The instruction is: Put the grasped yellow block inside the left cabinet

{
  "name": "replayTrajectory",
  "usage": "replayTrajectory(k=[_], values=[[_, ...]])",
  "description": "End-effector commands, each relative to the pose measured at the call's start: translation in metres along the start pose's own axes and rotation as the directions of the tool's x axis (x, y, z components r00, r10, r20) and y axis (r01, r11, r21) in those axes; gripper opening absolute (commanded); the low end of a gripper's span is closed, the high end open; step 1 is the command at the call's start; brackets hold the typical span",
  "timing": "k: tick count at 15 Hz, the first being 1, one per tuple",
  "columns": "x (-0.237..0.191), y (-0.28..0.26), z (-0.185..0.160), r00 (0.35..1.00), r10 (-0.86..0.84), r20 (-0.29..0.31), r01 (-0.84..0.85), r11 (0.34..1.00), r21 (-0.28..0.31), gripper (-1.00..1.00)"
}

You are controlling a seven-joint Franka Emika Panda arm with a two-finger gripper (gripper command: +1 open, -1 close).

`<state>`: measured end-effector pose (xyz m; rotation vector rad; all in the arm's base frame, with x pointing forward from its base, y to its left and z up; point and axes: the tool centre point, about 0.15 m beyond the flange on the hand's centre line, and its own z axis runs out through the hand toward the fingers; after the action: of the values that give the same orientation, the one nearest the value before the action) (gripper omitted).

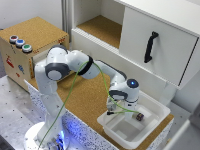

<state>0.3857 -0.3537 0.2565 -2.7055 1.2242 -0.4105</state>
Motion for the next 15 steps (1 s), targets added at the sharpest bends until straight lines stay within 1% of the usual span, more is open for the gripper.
replayTrajectory(k=[1, 2, 4, 5, 6, 7, 8, 10, 11, 12, 13, 14, 15], values=[[-0.032, -0.038, -0.066, 0.962, -0.233, -0.145, 0.254, 0.955, 0.153, -1.00], [-0.036, -0.048, -0.078, 0.947, -0.274, -0.166, 0.300, 0.940, 0.160, -1.00], [-0.046, -0.079, -0.100, 0.894, -0.392, -0.217, 0.431, 0.885, 0.177, -1.00], [-0.055, -0.103, -0.108, 0.856, -0.463, -0.232, 0.507, 0.838, 0.201, -1.00], [-0.063, -0.122, -0.113, 0.828, -0.509, -0.235, 0.556, 0.801, 0.221, -1.00], [-0.078, -0.150, -0.120, 0.778, -0.578, -0.247, 0.627, 0.742, 0.237, -1.00], [-0.092, -0.173, -0.125, 0.744, -0.619, -0.252, 0.668, 0.696, 0.264, -1.00], [-0.119, -0.212, -0.128, 0.685, -0.686, -0.247, 0.728, 0.624, 0.284, -1.00], [-0.131, -0.232, -0.128, 0.661, -0.711, -0.239, 0.749, 0.601, 0.281, -1.00], [-0.143, -0.257, -0.130, 0.633, -0.736, -0.239, 0.769, 0.564, 0.301, -1.00], [-0.151, -0.275, -0.131, 0.604, -0.762, -0.233, 0.789, 0.532, 0.307, -1.00], [-0.163, -0.303, -0.134, 0.540, -0.807, -0.238, 0.832, 0.469, 0.297, -1.00], [-0.172, -0.328, -0.138, 0.494, -0.834, -0.245, 0.856, 0.418, 0.303, -1.00]])
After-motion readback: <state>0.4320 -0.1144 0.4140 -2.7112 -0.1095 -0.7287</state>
